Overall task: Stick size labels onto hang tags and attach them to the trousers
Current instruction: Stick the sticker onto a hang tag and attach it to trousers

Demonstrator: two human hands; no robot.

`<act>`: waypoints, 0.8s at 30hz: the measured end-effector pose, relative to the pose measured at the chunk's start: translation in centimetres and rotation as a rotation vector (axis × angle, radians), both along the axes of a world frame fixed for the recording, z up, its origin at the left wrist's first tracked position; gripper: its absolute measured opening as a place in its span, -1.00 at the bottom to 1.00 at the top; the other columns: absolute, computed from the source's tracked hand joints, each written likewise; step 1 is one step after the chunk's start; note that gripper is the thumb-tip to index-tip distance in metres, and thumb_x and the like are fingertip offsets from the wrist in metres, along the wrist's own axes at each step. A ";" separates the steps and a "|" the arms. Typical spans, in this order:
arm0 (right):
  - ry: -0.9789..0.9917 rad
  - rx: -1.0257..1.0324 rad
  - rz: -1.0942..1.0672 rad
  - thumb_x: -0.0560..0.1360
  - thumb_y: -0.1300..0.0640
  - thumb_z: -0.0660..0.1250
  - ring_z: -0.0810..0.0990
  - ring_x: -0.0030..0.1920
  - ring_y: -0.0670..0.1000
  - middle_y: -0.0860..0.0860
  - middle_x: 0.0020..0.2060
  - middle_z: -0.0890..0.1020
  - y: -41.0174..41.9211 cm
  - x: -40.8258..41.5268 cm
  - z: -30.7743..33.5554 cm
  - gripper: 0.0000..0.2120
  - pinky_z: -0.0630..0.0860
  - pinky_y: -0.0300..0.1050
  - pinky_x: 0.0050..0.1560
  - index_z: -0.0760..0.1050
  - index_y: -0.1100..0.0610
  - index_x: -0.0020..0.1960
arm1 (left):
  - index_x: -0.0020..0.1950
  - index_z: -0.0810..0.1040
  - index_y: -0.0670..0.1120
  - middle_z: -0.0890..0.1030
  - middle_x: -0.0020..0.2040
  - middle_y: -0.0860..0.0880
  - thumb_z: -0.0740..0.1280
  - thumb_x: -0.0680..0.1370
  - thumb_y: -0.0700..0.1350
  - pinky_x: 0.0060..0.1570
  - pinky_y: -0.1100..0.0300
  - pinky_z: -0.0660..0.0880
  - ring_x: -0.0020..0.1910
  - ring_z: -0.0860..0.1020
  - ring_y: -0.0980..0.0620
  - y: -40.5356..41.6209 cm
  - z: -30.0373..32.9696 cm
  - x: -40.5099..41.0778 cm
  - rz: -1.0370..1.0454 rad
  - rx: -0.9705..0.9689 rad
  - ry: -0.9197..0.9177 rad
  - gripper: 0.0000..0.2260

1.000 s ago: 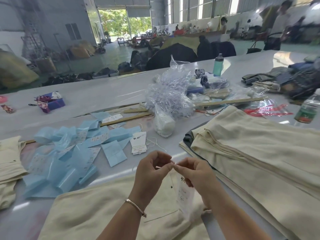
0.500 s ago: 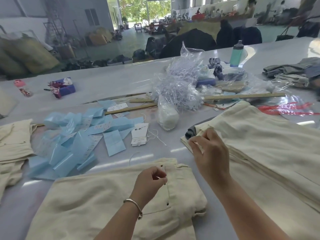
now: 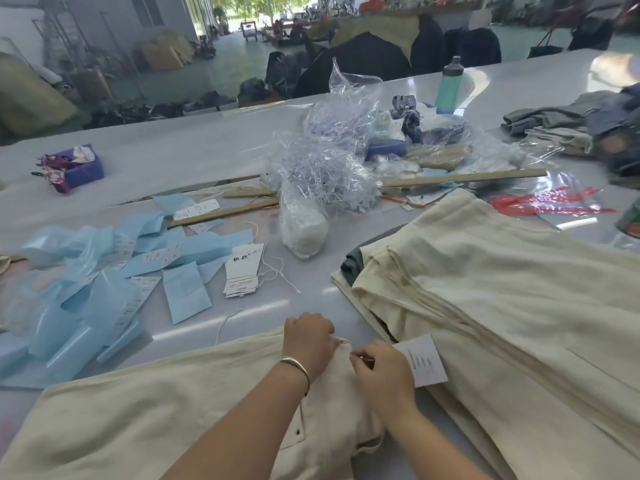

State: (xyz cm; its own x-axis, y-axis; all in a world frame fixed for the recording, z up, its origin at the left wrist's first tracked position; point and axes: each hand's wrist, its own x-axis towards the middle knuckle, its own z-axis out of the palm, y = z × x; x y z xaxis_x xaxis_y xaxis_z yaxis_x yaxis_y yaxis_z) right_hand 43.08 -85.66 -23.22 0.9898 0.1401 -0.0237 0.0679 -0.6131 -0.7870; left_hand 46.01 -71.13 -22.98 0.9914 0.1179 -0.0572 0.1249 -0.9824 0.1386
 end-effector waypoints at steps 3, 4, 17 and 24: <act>0.035 0.075 -0.035 0.49 0.13 0.37 0.52 -0.21 -0.10 -0.12 -0.28 0.56 0.8 1.1 -0.5 -0.91 0.37 -0.28 -0.24 0.60 0.07 -0.19 | 0.02 0.64 0.04 0.58 0.02 0.05 0.24 0.55 0.04 0.01 0.10 0.24 0.12 0.49 -0.01 0.1 -0.2 0.4 -0.001 -0.015 0.003 -0.79; 0.047 0.106 -0.038 0.49 0.13 0.37 0.53 -0.21 -0.10 -0.12 -0.27 0.58 1.2 1.4 -0.6 -0.90 0.42 -0.26 -0.22 0.60 0.08 -0.19 | -0.05 0.63 0.04 0.58 -0.03 0.06 0.27 0.54 0.05 0.01 0.11 0.29 0.09 0.50 0.00 0.3 -0.2 0.4 0.039 -0.105 -0.009 -0.82; -0.238 -0.160 0.034 0.40 0.23 0.44 0.48 -0.36 0.06 0.00 -0.41 0.44 5.9 2.7 -1.0 -0.89 0.29 -0.10 -0.44 0.61 0.15 -0.31 | -0.26 0.60 -0.19 0.59 -0.28 -0.10 0.43 0.49 -0.24 -0.23 0.28 0.39 -0.26 0.50 0.05 2.4 2.2 0.7 0.445 -0.935 0.092 -0.88; 0.063 0.305 -0.271 0.47 0.17 0.41 0.48 -0.34 0.09 0.03 -0.37 0.45 7.0 2.6 -2.1 -0.81 0.35 0.01 -0.27 0.66 0.13 -0.31 | -0.22 0.63 -0.13 0.59 -0.37 0.02 0.39 0.50 -0.33 -0.28 0.39 0.42 -0.34 0.51 0.15 3.2 2.0 -0.1 0.388 -1.076 0.043 -0.85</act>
